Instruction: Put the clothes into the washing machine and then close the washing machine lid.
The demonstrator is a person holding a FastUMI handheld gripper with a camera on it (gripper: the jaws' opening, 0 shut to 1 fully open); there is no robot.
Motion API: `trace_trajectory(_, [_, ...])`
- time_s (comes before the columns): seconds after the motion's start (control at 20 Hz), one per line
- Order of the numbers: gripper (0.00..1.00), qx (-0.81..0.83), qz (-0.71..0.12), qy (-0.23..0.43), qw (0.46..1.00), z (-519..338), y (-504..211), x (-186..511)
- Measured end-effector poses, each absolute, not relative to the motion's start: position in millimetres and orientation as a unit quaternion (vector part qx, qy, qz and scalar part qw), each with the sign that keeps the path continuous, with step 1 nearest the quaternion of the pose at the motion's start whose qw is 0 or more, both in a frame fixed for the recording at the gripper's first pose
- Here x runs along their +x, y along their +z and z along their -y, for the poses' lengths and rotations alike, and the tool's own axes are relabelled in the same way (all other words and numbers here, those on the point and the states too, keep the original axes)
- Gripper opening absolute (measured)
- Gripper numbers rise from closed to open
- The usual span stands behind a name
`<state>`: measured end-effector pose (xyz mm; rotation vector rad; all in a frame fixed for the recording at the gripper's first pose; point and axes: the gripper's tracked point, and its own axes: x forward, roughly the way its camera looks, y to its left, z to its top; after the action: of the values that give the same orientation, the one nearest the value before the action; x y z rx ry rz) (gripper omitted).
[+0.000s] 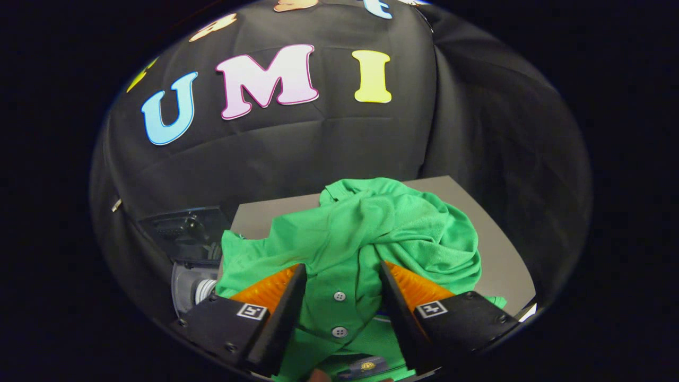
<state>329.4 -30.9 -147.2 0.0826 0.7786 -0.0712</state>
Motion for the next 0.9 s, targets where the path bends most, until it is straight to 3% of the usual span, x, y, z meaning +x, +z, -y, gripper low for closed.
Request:
trace_trajectory(0.05, [0.76,0.041,-0.382,-0.020,0.923,24,-150,329])
trace_trajectory(0.15, [0.45,0.050,-0.377,-0.038,0.924,28,-146,335])
trace_trajectory(0.2, [0.45,0.044,-0.375,-0.036,0.925,28,-148,334])
trace_trajectory(0.25, [0.21,0.039,-0.365,-0.039,0.929,29,-146,336])
trace_trajectory(0.35, [0.12,0.027,-0.352,-0.055,0.934,30,-138,337])
trace_trajectory(0.45, [0.08,0.003,-0.340,-0.070,0.938,27,-125,341])
trace_trajectory(0.9, [0.07,-0.033,-0.291,-0.076,0.953,-32,-53,313])
